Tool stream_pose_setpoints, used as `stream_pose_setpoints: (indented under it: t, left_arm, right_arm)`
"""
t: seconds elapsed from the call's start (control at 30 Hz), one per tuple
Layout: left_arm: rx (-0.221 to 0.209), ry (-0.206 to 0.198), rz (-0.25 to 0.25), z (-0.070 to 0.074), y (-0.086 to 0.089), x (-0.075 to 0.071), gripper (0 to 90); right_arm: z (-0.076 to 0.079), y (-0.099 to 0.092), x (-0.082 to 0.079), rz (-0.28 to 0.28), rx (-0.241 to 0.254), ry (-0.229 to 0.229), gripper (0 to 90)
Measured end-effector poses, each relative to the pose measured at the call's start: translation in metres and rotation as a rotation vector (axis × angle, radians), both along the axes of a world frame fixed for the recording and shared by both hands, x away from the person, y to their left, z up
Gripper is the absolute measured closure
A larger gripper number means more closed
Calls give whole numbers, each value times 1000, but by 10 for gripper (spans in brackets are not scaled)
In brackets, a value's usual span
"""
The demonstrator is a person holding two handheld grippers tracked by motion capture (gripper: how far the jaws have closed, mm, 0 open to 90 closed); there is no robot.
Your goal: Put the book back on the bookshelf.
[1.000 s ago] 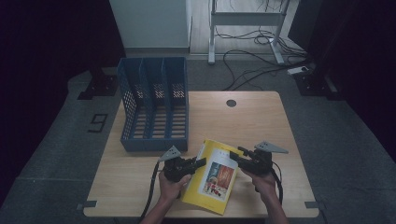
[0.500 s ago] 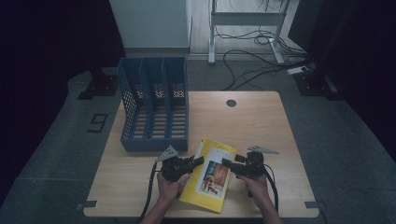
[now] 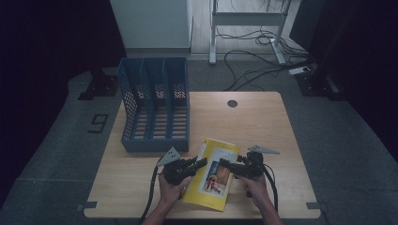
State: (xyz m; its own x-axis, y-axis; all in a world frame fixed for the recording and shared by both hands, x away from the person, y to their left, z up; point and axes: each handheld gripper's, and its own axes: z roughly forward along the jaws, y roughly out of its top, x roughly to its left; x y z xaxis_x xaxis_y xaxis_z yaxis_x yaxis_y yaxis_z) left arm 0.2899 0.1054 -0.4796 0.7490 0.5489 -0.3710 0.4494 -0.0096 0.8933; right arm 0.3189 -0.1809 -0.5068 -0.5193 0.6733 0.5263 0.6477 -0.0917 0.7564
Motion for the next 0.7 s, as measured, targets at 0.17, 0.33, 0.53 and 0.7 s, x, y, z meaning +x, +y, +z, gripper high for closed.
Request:
stream_pose_setpoints:
  t: [0.17, 0.33, 0.53, 0.7]
  left_arm:
    - [15, -45, -14, 5, -4, -6, 757]
    - [12, -49, -16, 7, -3, -7, 756]
    - [30, -78, -40, 10, -6, -10, 755]
    - [41, -99, -56, 12, -8, -13, 754]
  right_arm:
    - [14, -4, -6, -16, -26, -79, 231]
    - [22, -4, -11, -32, -45, -116, 244]
    - [34, -6, -18, -59, -64, -190, 263]
    - [42, -8, -24, -73, -81, -238, 265]
